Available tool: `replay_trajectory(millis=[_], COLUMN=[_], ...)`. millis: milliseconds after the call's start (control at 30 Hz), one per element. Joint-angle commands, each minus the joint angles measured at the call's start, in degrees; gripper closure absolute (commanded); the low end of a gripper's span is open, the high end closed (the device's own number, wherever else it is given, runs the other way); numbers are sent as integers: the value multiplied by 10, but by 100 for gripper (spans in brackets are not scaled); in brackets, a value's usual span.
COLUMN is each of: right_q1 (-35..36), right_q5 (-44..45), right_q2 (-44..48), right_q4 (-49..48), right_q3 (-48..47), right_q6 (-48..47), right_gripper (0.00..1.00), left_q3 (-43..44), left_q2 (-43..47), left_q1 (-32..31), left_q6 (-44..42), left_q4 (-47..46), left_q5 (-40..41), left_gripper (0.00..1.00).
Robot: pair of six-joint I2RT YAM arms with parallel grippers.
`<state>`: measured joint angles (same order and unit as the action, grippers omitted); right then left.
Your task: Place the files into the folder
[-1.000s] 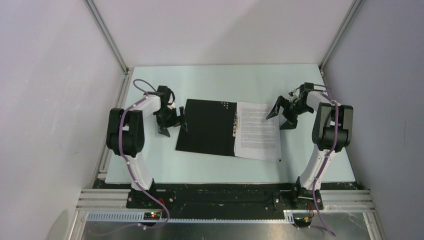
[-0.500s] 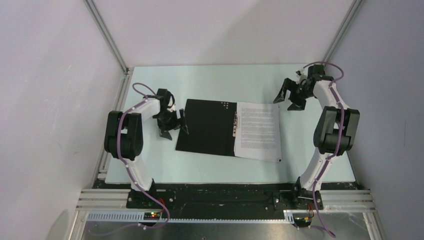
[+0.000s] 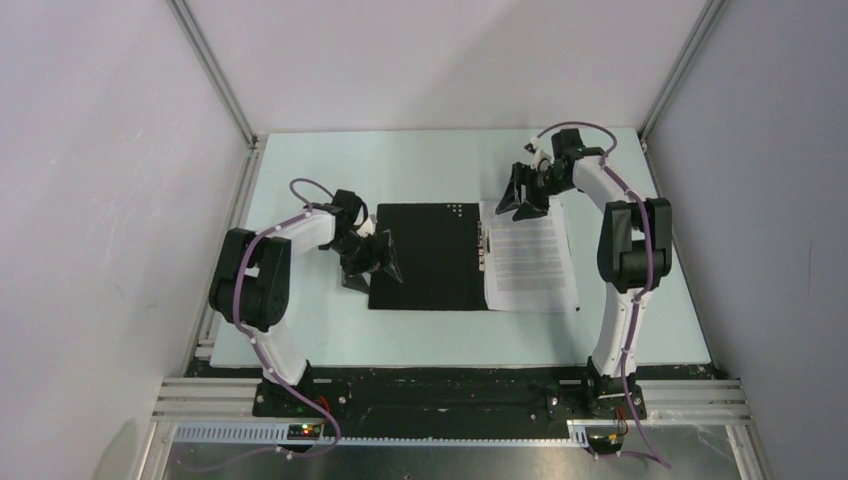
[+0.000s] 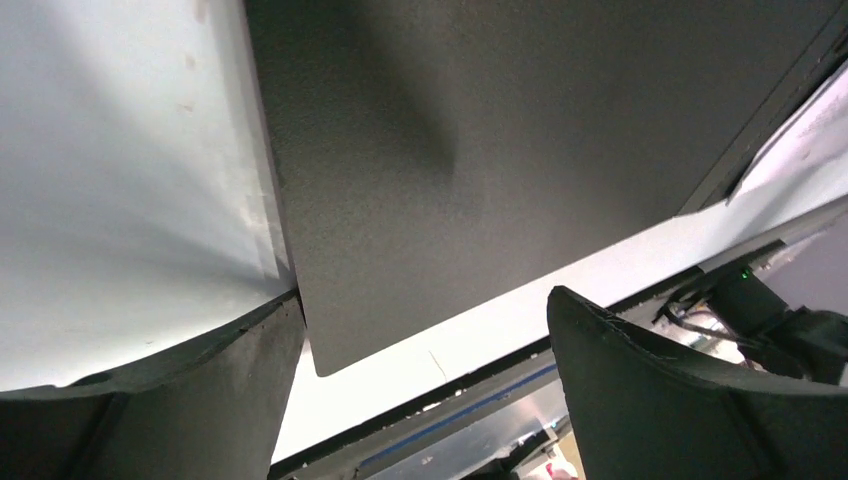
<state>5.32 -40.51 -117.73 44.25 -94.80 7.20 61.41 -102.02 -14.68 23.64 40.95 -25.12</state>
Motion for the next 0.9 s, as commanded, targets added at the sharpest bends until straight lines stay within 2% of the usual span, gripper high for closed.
replay_trajectory(millis=[0, 67, 233, 400, 533, 633, 667, 733, 867], right_q1=[9, 17, 29, 39, 41, 43, 43, 41, 40], right_q5=[-28, -52, -103, -125, -135, -135, -134, -134, -139], right_q2=[-33, -48, -92, -149, -169, -176, -177, -180, -190], right_q4=[-13, -23, -54, -41, -37, -40, -42, -42, -36], right_q3=[-48, -66, -126, -191, -190, -187, -188, -189, -191], right_q6=[8, -7, -33, -43, -44, -44, -44, -45, -50], right_gripper=[35, 35, 34, 34, 35, 36, 36, 35, 35], left_q3=[-30, -28, -10, 61, 118, 187, 202, 244, 278], left_q2=[-4, 6, 42, 55, 59, 57, 58, 54, 49], left_q1=[-10, -8, 31, 50, 55, 50, 46, 42, 38], left_q6=[-2, -11, -31, -83, -110, -161, -169, -191, -201], left_q4=[-30, -28, 3, 59, 74, 91, 92, 93, 93], left_q5=[-21, -12, -32, 4, 29, 114, 173, 219, 227], left_gripper=[3, 5, 0, 1, 2, 2, 2, 2, 2])
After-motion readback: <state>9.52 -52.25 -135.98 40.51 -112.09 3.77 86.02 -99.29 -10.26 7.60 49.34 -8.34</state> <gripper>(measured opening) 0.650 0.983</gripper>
